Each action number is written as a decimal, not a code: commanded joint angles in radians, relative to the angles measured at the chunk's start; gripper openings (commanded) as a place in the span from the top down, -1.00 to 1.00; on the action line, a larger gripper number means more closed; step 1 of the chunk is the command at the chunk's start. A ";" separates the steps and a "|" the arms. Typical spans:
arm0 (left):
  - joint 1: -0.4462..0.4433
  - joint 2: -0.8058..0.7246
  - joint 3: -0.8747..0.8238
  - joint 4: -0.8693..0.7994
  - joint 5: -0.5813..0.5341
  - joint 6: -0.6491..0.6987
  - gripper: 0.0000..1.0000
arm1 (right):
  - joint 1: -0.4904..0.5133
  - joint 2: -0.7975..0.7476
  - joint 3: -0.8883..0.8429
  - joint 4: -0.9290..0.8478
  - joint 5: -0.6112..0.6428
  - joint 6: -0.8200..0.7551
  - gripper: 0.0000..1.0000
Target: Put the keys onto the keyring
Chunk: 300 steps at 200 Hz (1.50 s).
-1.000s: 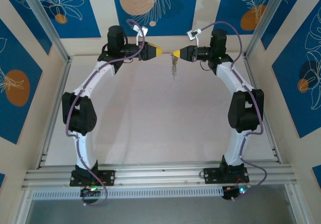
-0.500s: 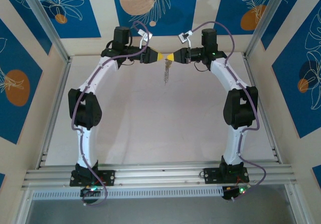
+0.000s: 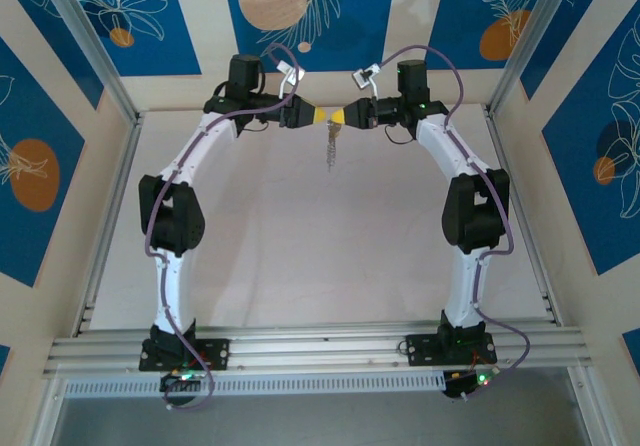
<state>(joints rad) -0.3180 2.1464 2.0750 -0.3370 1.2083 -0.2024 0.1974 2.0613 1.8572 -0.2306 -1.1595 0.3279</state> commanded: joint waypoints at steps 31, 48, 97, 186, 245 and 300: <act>-0.002 0.023 0.032 0.017 0.046 -0.001 0.22 | 0.014 0.002 0.033 -0.024 -0.025 -0.015 1.00; -0.004 0.023 0.033 0.021 0.049 -0.005 0.26 | 0.016 0.001 0.034 -0.024 -0.022 -0.014 1.00; -0.013 0.027 0.031 0.023 0.066 -0.009 0.36 | 0.018 -0.002 0.036 -0.022 -0.018 -0.010 1.00; -0.023 0.027 0.030 -0.042 0.088 0.041 0.70 | 0.013 -0.005 0.027 -0.004 -0.005 -0.001 1.00; -0.039 0.033 0.031 -0.030 0.089 0.038 0.88 | 0.013 -0.009 0.017 0.010 -0.005 0.005 1.00; -0.061 0.035 0.031 -0.014 0.086 0.039 1.00 | 0.014 -0.015 0.009 0.016 -0.005 0.010 1.00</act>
<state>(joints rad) -0.3397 2.1632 2.0769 -0.3561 1.2545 -0.1802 0.2092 2.0617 1.8568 -0.2317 -1.1561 0.3286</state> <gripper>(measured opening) 0.047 0.056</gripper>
